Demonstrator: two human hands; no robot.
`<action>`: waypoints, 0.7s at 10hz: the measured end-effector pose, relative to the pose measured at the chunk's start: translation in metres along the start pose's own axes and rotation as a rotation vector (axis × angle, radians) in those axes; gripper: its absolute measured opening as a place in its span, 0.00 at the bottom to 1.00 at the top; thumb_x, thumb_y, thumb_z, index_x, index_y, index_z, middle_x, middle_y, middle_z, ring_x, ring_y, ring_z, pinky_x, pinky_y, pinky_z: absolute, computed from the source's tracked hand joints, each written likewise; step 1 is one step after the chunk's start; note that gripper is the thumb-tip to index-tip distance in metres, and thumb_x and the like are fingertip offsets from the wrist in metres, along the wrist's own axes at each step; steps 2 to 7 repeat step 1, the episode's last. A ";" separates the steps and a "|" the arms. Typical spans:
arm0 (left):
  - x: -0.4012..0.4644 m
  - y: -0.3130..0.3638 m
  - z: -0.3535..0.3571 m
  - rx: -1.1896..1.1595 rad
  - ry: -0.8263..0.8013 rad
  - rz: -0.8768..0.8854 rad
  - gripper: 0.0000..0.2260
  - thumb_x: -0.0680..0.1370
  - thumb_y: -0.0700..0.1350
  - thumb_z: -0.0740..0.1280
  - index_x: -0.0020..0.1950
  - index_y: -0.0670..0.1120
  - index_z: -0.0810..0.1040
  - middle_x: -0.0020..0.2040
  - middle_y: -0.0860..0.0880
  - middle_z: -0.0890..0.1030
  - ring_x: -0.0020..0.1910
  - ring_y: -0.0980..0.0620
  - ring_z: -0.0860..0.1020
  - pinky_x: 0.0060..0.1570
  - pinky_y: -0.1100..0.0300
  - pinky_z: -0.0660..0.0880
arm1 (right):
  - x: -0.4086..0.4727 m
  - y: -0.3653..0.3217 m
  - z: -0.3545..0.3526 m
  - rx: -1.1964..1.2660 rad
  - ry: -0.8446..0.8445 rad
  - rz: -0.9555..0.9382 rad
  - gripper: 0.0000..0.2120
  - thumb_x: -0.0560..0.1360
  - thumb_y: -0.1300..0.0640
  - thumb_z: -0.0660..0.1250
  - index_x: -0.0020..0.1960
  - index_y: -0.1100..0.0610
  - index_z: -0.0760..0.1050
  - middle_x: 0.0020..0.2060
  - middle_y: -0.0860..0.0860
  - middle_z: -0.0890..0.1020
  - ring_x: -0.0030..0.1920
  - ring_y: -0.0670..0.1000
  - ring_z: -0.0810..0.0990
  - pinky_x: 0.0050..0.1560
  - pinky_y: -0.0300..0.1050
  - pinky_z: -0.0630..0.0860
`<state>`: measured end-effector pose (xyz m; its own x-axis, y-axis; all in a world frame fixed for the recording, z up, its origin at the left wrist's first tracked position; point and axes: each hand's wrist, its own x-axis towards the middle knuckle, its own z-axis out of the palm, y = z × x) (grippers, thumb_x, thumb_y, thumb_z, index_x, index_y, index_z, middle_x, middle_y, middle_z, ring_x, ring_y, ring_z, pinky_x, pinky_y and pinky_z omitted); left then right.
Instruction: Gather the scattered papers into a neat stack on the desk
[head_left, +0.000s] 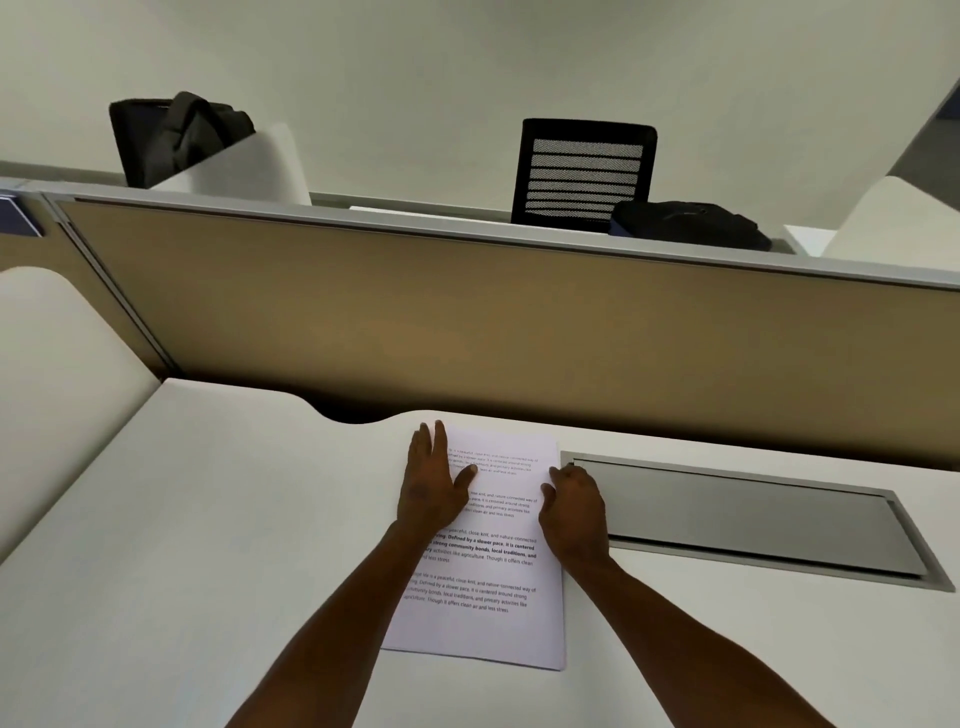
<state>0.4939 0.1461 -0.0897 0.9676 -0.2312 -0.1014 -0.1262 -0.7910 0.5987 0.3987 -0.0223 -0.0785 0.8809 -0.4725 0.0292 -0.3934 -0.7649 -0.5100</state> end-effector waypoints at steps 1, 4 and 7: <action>0.000 0.005 -0.008 0.030 0.045 0.042 0.38 0.80 0.58 0.62 0.82 0.45 0.46 0.83 0.44 0.47 0.82 0.44 0.45 0.79 0.51 0.50 | -0.001 0.004 -0.010 -0.045 0.019 -0.060 0.19 0.81 0.56 0.62 0.68 0.63 0.74 0.63 0.61 0.79 0.66 0.61 0.74 0.66 0.51 0.71; 0.000 0.005 -0.008 0.030 0.045 0.042 0.38 0.80 0.58 0.62 0.82 0.45 0.46 0.83 0.44 0.47 0.82 0.44 0.45 0.79 0.51 0.50 | -0.001 0.004 -0.010 -0.045 0.019 -0.060 0.19 0.81 0.56 0.62 0.68 0.63 0.74 0.63 0.61 0.79 0.66 0.61 0.74 0.66 0.51 0.71; 0.000 0.005 -0.008 0.030 0.045 0.042 0.38 0.80 0.58 0.62 0.82 0.45 0.46 0.83 0.44 0.47 0.82 0.44 0.45 0.79 0.51 0.50 | -0.001 0.004 -0.010 -0.045 0.019 -0.060 0.19 0.81 0.56 0.62 0.68 0.63 0.74 0.63 0.61 0.79 0.66 0.61 0.74 0.66 0.51 0.71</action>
